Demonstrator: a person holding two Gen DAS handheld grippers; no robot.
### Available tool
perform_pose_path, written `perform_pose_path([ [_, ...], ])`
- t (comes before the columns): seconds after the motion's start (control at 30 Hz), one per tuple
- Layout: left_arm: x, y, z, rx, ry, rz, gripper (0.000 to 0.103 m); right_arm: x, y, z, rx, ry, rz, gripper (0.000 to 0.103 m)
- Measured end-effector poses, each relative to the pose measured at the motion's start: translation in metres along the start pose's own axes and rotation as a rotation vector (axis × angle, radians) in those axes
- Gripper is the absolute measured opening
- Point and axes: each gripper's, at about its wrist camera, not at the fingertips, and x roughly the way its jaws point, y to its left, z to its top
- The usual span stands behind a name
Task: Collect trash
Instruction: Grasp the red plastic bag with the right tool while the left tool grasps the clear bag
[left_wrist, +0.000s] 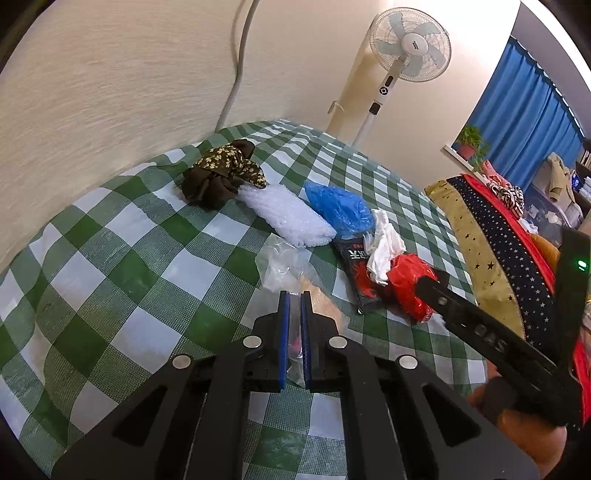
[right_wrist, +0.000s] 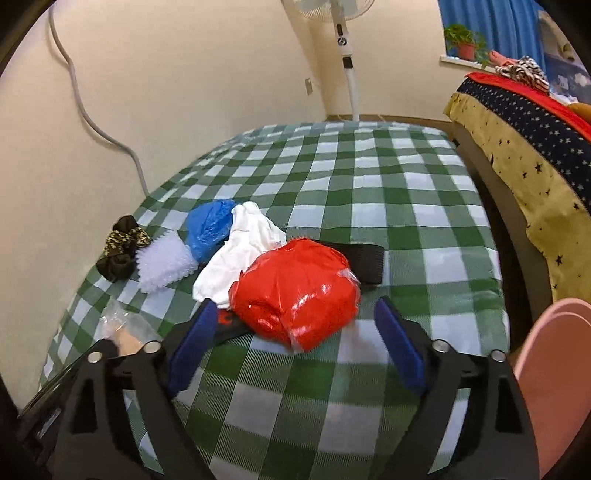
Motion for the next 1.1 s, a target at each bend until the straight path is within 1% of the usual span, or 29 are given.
perform_pose_path([
  [0.1, 0.001, 0.001, 0.0, -0.003, 0.001, -0.005, 0.006, 0.013, 0.0, 0.004, -0.021, 0.027, -0.015, 0.092],
  [0.27, 0.002, 0.0, -0.001, -0.003, 0.005, -0.008, 0.006, 0.027, -0.004, 0.009, -0.016, 0.07, -0.005, 0.092],
  [0.3, 0.002, 0.0, -0.001, -0.003, 0.006, -0.008, 0.006, 0.028, -0.005, 0.009, -0.016, 0.075, 0.001, 0.091],
  [0.33, 0.002, 0.0, 0.0, -0.003, 0.005, -0.008, 0.006, 0.029, -0.005, 0.009, -0.019, 0.08, 0.012, 0.084],
  [0.37, 0.002, 0.0, 0.0, -0.002, 0.005, -0.007, 0.006, 0.029, -0.004, 0.008, -0.023, 0.082, 0.014, 0.084],
  [0.4, 0.002, 0.0, -0.001, -0.001, 0.004, -0.008, 0.006, 0.028, -0.004, 0.007, -0.024, 0.076, 0.017, 0.079],
  [0.47, 0.002, -0.001, -0.001, 0.001, 0.002, -0.007, 0.006, 0.025, -0.003, 0.005, -0.031, 0.068, 0.017, 0.077],
  [0.63, 0.0, -0.002, -0.001, 0.002, -0.001, -0.007, 0.006, 0.014, -0.003, 0.002, -0.041, 0.041, 0.02, 0.074],
  [0.77, -0.003, -0.003, 0.001, 0.005, -0.009, -0.012, 0.006, 0.0, -0.006, 0.0, -0.032, 0.023, 0.023, 0.074],
  [1.1, -0.018, -0.014, 0.001, 0.047, -0.033, -0.023, 0.006, -0.046, -0.013, -0.004, -0.026, -0.023, -0.001, 0.074],
])
